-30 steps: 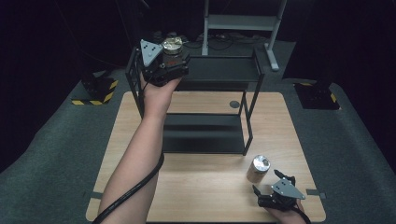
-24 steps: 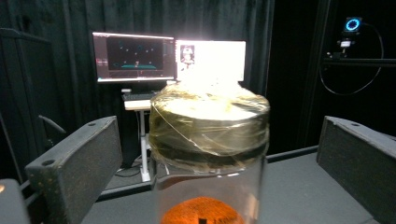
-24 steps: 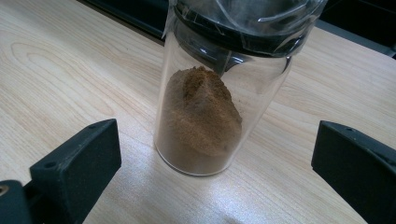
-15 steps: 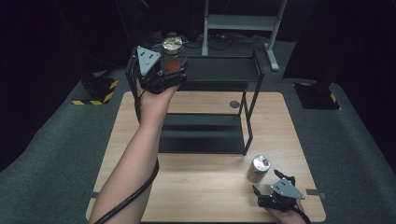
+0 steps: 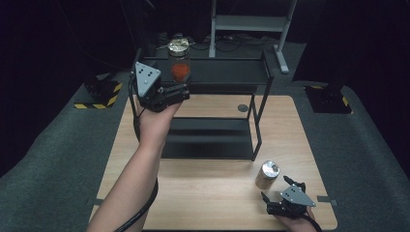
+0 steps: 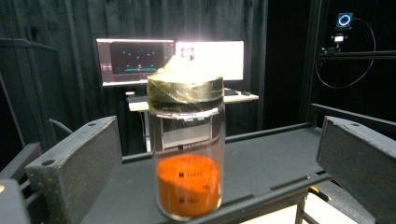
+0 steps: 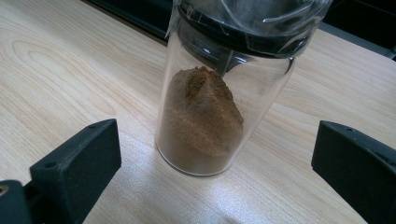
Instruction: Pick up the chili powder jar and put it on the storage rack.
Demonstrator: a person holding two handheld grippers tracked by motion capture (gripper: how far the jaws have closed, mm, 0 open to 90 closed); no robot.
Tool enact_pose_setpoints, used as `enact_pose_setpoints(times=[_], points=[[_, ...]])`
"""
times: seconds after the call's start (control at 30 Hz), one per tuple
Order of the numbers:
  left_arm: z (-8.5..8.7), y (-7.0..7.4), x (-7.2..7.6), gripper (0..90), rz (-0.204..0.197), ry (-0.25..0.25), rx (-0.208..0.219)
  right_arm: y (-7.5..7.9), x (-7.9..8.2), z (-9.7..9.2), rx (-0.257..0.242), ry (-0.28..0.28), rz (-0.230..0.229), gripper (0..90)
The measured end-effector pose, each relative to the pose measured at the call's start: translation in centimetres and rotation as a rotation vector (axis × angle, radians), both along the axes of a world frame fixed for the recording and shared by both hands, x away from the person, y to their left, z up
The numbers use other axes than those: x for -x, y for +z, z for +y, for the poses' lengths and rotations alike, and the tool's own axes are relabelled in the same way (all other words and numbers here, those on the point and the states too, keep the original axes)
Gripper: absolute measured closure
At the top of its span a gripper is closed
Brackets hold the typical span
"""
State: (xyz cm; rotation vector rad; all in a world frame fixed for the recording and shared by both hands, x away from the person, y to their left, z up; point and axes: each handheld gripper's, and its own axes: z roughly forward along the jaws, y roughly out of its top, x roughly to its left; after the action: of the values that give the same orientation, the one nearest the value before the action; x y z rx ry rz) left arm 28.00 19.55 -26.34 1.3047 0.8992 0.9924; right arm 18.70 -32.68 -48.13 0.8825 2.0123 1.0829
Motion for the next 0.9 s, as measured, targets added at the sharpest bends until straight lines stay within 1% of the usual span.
enact_pose_setpoints(times=[0.2, 0.37, 0.5, 0.53, 0.63, 0.83, 0.9], points=[[0.2, -0.6, 1.5, 0.3, 0.002, -0.002, -0.005, 0.0, 0.0, 0.0, 0.001, 0.001, 0.001, 0.4], [0.5, -1.5, 2.8, 0.3, -0.005, -0.002, -0.007, 0.0, 0.0, 0.1, 0.006, 0.000, -0.002, 0.4], [0.9, -2.0, 4.0, 0.3, 0.000, 0.002, -0.006, 0.0, 0.0, 0.1, 0.010, 0.002, -0.003, 0.4], [0.9, -2.0, 4.0, 0.3, 0.000, 0.002, -0.006, 0.0, 0.1, 0.1, 0.010, 0.002, -0.003, 0.4], [1.2, -2.5, 5.0, 0.3, -0.004, 0.008, -0.012, 0.0, 0.1, 0.2, 0.011, 0.002, -0.004, 0.4], [1.7, -3.3, 6.0, 0.3, 0.005, 0.017, -0.015, 0.0, 0.1, 0.2, 0.013, 0.001, -0.006, 0.4], [1.8, -3.8, 6.5, 0.3, 0.005, 0.031, -0.015, 0.0, 0.1, 0.2, 0.013, 0.001, -0.006, 0.4]])
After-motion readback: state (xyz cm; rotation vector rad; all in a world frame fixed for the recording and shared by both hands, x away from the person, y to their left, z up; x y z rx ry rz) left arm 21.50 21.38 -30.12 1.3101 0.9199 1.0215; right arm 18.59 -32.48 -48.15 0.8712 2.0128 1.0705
